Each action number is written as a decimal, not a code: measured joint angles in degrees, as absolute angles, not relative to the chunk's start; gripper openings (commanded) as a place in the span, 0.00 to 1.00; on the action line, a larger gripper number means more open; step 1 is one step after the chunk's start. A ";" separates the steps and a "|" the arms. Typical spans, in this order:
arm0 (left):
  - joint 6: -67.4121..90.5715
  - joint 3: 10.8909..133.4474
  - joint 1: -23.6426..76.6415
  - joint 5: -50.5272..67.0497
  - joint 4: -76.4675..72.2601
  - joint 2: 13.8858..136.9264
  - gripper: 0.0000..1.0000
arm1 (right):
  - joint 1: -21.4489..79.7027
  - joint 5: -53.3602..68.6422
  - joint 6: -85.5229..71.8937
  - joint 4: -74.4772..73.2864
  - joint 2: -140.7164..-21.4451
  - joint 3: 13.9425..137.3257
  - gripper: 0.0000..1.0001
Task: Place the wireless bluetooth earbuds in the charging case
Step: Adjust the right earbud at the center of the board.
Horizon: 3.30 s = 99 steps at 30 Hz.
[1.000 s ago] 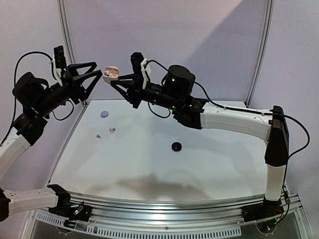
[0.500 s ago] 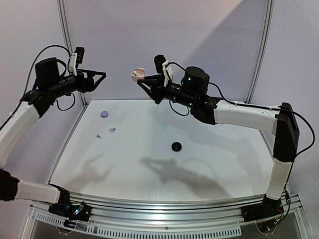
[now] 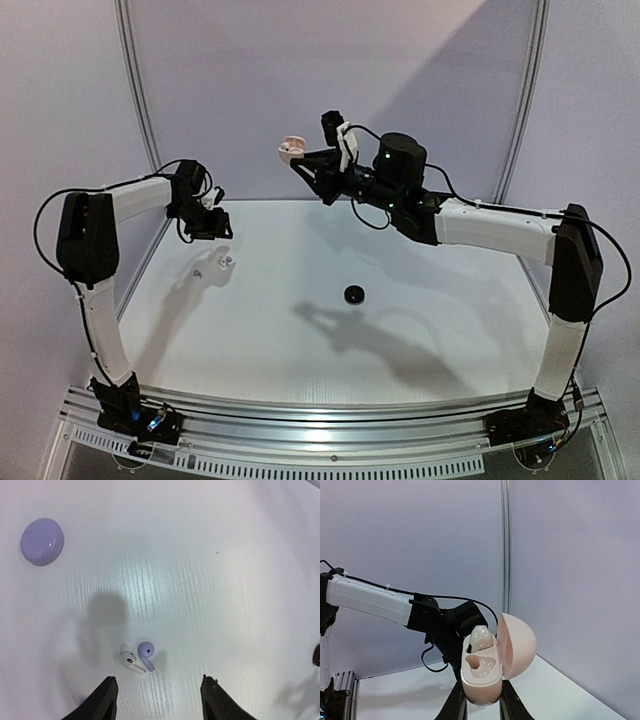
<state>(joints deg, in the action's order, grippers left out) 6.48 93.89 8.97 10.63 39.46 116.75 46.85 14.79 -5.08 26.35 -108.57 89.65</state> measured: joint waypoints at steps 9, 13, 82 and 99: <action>8.05 94.87 8.97 6.46 38.39 122.28 0.42 | 46.85 14.70 -5.98 25.28 -108.57 89.54 0.00; 8.47 94.65 8.97 5.17 37.23 122.61 0.40 | 46.85 14.72 -6.70 25.26 -108.57 89.54 0.00; 6.61 86.67 8.99 1.91 31.86 123.00 0.00 | 46.85 15.57 -7.25 24.43 -108.57 89.54 0.00; 4.05 72.16 21.12 3.29 32.34 102.13 0.00 | 46.85 15.55 -7.27 25.36 -108.36 88.36 0.00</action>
<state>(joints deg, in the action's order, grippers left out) 4.05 72.16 21.12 3.29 32.34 102.13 46.85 15.55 -7.27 25.36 -108.36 88.36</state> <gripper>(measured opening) 0.136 0.199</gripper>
